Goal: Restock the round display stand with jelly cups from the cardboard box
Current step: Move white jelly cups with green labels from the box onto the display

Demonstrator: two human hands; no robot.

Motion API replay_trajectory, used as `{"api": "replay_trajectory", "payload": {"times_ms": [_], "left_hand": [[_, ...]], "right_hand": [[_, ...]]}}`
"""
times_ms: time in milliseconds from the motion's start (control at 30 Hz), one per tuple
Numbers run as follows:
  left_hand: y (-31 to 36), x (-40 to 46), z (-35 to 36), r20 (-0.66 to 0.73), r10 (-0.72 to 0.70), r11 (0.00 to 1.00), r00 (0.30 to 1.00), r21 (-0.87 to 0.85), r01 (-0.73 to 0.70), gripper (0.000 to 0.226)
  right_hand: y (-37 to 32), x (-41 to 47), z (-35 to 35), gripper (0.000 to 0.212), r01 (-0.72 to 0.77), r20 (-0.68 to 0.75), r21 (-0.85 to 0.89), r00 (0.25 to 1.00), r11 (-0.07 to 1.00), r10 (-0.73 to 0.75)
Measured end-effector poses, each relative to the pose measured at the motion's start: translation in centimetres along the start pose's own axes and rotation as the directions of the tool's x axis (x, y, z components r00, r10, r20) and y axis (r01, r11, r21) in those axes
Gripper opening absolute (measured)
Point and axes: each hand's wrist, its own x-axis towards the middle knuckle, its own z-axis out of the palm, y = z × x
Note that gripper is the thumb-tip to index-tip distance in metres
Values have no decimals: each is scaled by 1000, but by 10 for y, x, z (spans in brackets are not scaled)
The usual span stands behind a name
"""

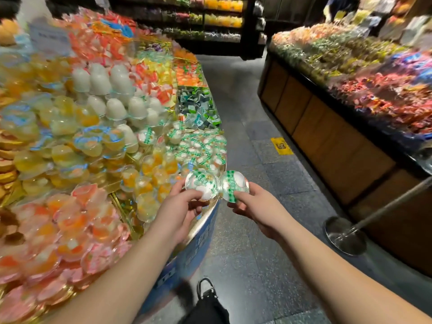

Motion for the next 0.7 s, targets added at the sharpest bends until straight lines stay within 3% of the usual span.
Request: {"api": "replay_trajectory", "payload": {"times_ms": [167,500,600,700], "left_hand": [[9,94,25,-26,2,997,1000,-74,-4,68],[41,221,63,-125,-33,987,992,-158,13,44],[47,240,65,-164,-47,986,985,-164,20,20],[44,261,61,-228,-112,961,967,-271,48,27]], "right_hand": [[-23,92,-24,17,11,55,-35,998,999,-9],[-60,247,-43,28,-57,139,-85,988,995,69],[-58,278,-41,39,-102,168,-71,979,992,113],[-57,304,-36,43,-153,235,-9,960,988,151]]}}
